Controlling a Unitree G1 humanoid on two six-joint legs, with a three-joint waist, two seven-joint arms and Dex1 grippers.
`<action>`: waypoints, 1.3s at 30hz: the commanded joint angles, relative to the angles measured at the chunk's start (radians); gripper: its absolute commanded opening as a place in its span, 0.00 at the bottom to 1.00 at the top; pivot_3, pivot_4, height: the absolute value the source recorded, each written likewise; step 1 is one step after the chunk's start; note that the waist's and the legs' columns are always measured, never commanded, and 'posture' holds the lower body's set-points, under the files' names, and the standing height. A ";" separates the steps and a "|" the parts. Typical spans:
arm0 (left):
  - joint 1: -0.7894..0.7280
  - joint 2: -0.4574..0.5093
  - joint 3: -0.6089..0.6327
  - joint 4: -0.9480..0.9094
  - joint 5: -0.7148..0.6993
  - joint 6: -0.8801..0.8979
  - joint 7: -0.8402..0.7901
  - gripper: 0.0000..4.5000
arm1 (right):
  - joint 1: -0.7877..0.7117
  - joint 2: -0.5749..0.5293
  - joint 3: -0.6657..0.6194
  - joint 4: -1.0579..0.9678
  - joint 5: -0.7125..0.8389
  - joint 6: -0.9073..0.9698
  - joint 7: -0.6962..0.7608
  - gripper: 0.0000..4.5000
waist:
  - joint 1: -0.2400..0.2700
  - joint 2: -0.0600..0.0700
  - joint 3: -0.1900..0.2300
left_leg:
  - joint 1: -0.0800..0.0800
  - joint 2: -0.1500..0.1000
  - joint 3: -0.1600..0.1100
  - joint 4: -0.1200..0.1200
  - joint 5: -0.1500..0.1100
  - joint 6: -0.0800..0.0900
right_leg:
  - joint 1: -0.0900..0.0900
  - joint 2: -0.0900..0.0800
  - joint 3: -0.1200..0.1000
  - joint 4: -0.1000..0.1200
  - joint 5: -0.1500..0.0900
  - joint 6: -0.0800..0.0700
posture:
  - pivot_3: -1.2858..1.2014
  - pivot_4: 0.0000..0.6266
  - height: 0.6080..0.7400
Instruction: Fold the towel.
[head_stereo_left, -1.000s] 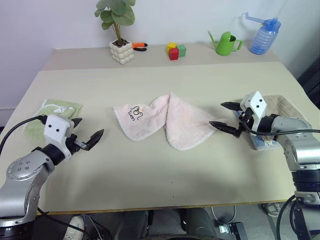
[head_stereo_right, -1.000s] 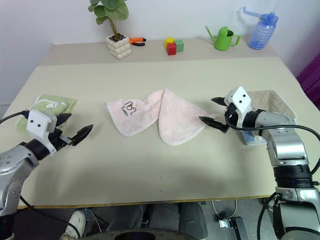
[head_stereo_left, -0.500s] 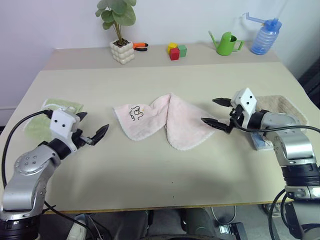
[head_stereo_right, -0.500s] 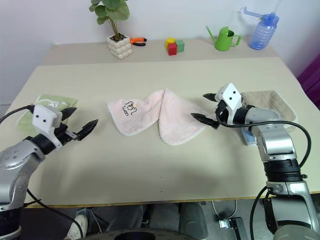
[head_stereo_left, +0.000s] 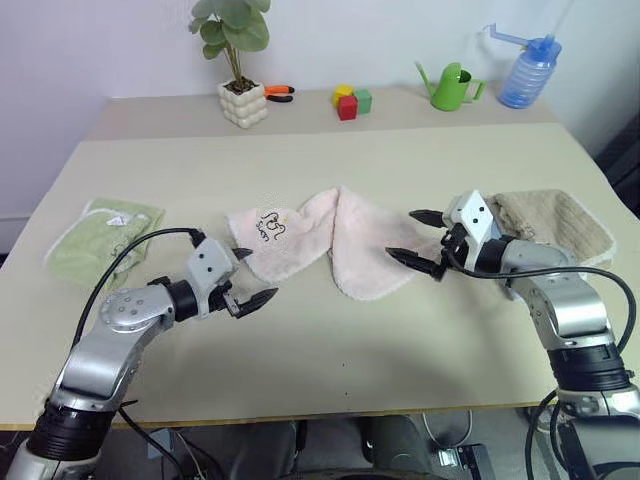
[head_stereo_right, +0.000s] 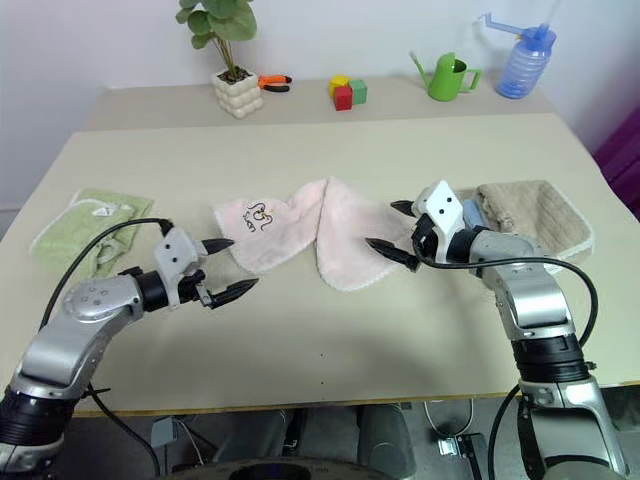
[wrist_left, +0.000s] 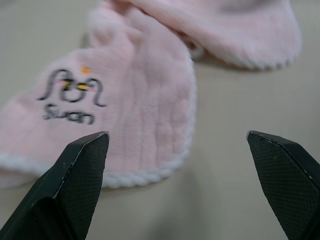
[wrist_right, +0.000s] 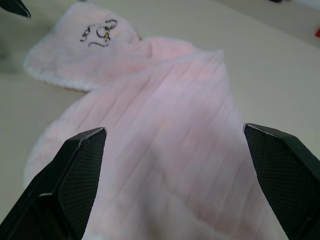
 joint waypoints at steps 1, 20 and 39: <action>-0.069 -0.026 -0.062 0.061 0.047 -0.027 -0.016 1.00 | 0.016 0.008 -0.032 -0.109 0.031 0.023 -0.034 1.00 | 0.001 0.000 0.000 | 0.000 0.000 0.000 0.000 0.000 0.000 | 0.000 0.000 0.000 0.000 0.000 0.000 | 0.52 0.24 0.94; -0.221 -0.025 -0.094 0.342 0.172 -0.147 -0.026 0.01 | 0.029 0.009 -0.015 -0.164 0.018 0.033 -0.093 1.00 | -0.002 0.000 0.000 | 0.000 0.000 0.000 0.001 0.000 0.000 | 0.000 0.000 0.000 0.001 0.000 0.000 | 0.52 0.24 0.94; -0.137 -0.028 0.013 0.186 0.068 -0.030 -0.045 0.01 | 0.119 -0.145 0.274 -0.254 -0.343 -0.217 -0.014 1.00 | 0.000 -0.001 0.000 | 0.000 0.000 0.000 0.001 0.000 0.000 | 0.000 0.000 -0.001 0.001 0.000 0.000 | 0.52 0.24 0.94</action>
